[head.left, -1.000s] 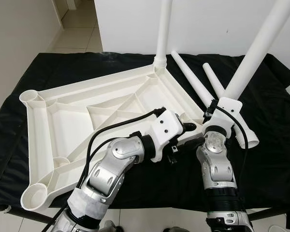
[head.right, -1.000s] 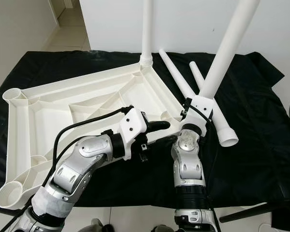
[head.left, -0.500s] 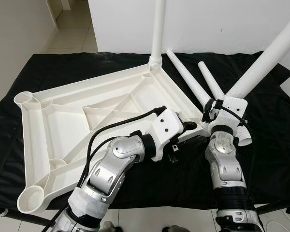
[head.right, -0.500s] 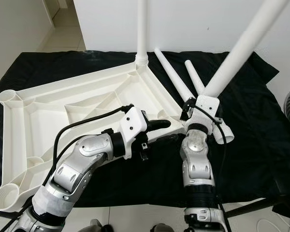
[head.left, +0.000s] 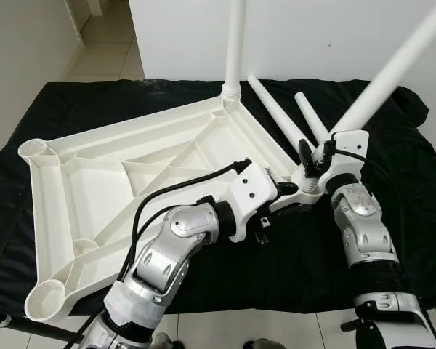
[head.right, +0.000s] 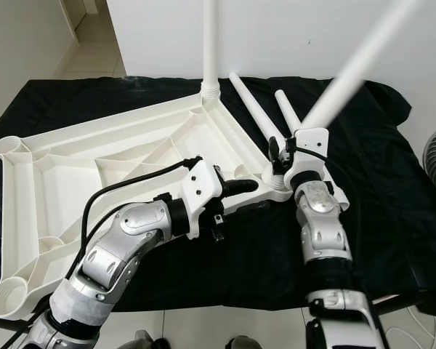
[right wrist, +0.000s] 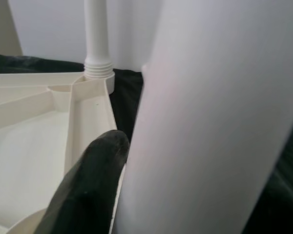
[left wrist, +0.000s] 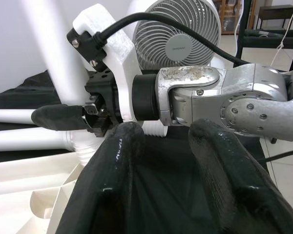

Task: Building children table

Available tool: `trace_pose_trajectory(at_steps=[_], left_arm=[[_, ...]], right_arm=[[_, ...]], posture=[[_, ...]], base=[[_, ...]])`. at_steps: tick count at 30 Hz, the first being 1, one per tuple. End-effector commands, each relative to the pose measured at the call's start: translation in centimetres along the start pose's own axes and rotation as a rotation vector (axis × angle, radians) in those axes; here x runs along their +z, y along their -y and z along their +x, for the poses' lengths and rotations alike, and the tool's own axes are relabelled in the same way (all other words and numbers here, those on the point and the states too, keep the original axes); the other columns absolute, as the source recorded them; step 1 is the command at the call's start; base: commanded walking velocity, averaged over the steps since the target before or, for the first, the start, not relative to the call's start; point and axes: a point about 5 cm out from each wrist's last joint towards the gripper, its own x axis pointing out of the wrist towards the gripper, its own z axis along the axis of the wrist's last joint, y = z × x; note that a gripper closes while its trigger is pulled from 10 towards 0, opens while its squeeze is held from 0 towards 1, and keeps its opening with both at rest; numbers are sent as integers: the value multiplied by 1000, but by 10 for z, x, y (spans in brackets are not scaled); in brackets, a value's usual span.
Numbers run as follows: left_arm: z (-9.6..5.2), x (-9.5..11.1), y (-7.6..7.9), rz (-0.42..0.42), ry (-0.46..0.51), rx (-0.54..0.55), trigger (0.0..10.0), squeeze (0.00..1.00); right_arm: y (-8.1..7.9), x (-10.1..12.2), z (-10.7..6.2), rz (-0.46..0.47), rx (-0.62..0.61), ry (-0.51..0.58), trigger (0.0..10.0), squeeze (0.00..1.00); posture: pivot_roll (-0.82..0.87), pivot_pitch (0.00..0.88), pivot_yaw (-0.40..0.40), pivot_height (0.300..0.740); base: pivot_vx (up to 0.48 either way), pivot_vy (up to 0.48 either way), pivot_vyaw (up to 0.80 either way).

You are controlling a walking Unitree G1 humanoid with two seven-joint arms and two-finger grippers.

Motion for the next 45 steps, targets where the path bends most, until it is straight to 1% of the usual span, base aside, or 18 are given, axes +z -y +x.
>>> trace_pose_trajectory(at_steps=[1, 7, 11, 12, 16, 17, 18, 19, 20, 22, 27, 33, 36, 39, 40, 41, 42, 45], left_arm=[[2, -1, -1, 5, -3, 51, 10000, 0], [2, -1, -3, 10, -4, 60, 10000, 0], [1, 1, -9, 24, -4, 72, 10000, 0], [1, 3, -14, 36, -2, 79, 10000, 0], [2, 12, -28, 19, 22, 94, 10000, 0], [2, 14, -31, 1, 26, 96, 10000, 518], [2, 14, -31, 1, 26, 96, 10000, 518], [2, 16, -34, -23, 36, 95, 10000, 1000], [3, 21, -39, -49, 49, 103, 10000, 1000], [3, 21, -39, -49, 49, 103, 10000, 1000], [1, 37, -58, -133, 92, 140, 10000, 1000], [-1, 41, -63, -162, 109, 151, 10000, 1000], [-6, 53, -80, -203, 140, 193, 10000, 1000], [-7, 53, -85, -207, 127, 207, 10000, 945], [-7, 55, -86, -233, 138, 204, 10000, 553], [-7, 55, -86, -233, 138, 204, 10000, 553], [-7, 59, -87, -258, 152, 198, 10000, 0], [-6, 66, -87, -297, 180, 175, 10000, 0]], right_arm=[[3, -6, 0, 25, 34, -11, 0, 0], [3, -5, 2, 25, 59, -1, 0, 0], [-3, 2, 3, 34, 139, 23, 0, 0], [-7, 7, 4, 21, 193, 37, 10000, 0], [-10, 29, 5, 58, 324, 112, 10000, 0], [-9, 32, 6, 62, 340, 128, 10000, 0], [-9, 32, 6, 62, 340, 128, 10000, 0], [-10, 37, 5, 73, 371, 140, 10000, 0], [-13, 41, 4, 80, 422, 153, 10000, 0], [-13, 41, 4, 80, 422, 153, 10000, 0], [-26, 45, -7, 62, 609, 150, 10000, 0], [-29, 43, -10, 54, 653, 138, 10000, 0], [-31, 37, -20, 59, 775, 94, 10000, 0], [-32, 36, -23, 52, 803, 88, 10000, 0], [-32, 35, -25, 47, 817, 82, 10000, 0], [-32, 35, -25, 47, 817, 82, 10000, 0], [-32, 33, -26, 46, 836, 68, 10000, 0], [-33, 30, -29, 44, 870, 46, 10000, 0]], posture=[[-149, 63, 30, 740], [-142, 62, 28, 740], [-131, 54, 24, 740], [-131, 54, 24, 740], [-127, 53, 27, 740], [-124, 56, 26, 740], [-124, 56, 26, 740], [-122, 56, 28, 740], [-122, 56, 28, 740], [-122, 56, 28, 740], [-112, 57, 24, 740], [-105, 53, 23, 740], [-102, 44, 28, 740], [-103, 42, 30, 740], [-104, 37, 32, 740], [-104, 37, 32, 740], [-104, 37, 32, 740], [-104, 37, 32, 740]], base=[[0, 0, 0], [0, 0, 0], [0, 0, 0], [0, 0, 0], [0, 0, 0], [0, 0, 0], [0, 0, 0], [0, 0, 0], [0, 0, 0], [0, 0, 0], [0, 0, 0], [0, 0, 0], [0, 0, 0], [0, 0, 0], [0, 0, 0], [0, 0, 0], [0, 0, 0], [0, 0, 0]])
